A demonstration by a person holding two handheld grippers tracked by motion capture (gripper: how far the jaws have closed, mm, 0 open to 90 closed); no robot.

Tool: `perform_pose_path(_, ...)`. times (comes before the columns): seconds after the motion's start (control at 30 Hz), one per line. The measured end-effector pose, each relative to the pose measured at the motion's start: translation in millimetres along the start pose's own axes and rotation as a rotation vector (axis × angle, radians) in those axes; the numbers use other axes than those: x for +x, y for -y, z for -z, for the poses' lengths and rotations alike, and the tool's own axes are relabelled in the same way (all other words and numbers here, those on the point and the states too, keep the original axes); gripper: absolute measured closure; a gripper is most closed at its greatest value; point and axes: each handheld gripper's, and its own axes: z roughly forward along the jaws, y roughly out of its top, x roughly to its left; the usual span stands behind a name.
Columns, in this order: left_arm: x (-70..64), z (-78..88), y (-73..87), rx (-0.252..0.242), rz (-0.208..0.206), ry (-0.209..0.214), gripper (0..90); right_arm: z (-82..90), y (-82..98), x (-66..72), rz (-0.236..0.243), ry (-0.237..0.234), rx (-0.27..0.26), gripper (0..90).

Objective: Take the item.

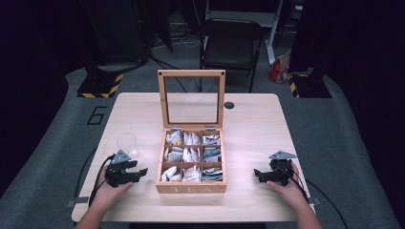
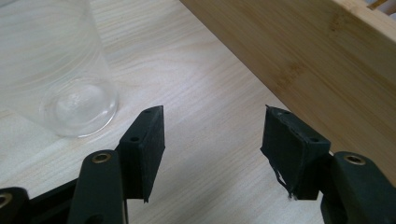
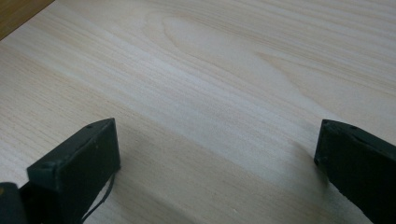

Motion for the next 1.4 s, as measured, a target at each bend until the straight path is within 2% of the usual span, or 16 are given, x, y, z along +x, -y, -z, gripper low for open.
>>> perform_pose_path(0.1,0.0,3.0,-0.7,-0.013,0.017,0.008,39.7,0.0,0.0,-0.1,0.001,-0.001,0.000,0.0)
perform_pose_path(0.17,0.5,5.1,-1.6,-0.014,0.011,-0.007,39.6,0.0,0.0,0.0,0.000,0.000,0.000,0.0)
perform_pose_path(0.2,-0.3,6.3,-2.5,-0.021,0.024,-0.003,39.8,0.0,0.0,-0.1,0.000,0.000,0.000,0.0)
perform_pose_path(0.57,-4.1,13.3,-10.3,-0.033,0.018,0.027,42.6,0.1,0.0,-0.1,0.001,-0.001,0.000,0.0)
perform_pose_path(0.77,-6.5,15.2,-16.1,-0.052,0.035,0.037,43.4,0.1,0.0,-0.1,0.000,-0.001,0.000,0.0)
perform_pose_path(0.97,-10.1,17.9,-22.4,-0.068,0.031,0.044,44.0,0.1,0.0,-0.1,0.000,-0.001,0.001,0.0)
perform_pose_path(1.23,-13.5,19.4,-31.2,-0.054,0.010,0.056,45.7,0.1,0.0,-0.1,0.000,-0.001,0.000,0.0)
perform_pose_path(1.3,-14.0,19.5,-33.5,-0.055,0.016,0.060,46.7,0.1,0.0,-0.1,0.001,-0.001,0.000,0.0)
perform_pose_path(1.4,-14.0,19.9,-37.6,-0.054,-0.004,0.056,47.0,0.1,0.0,-0.2,0.001,-0.001,0.000,0.0)
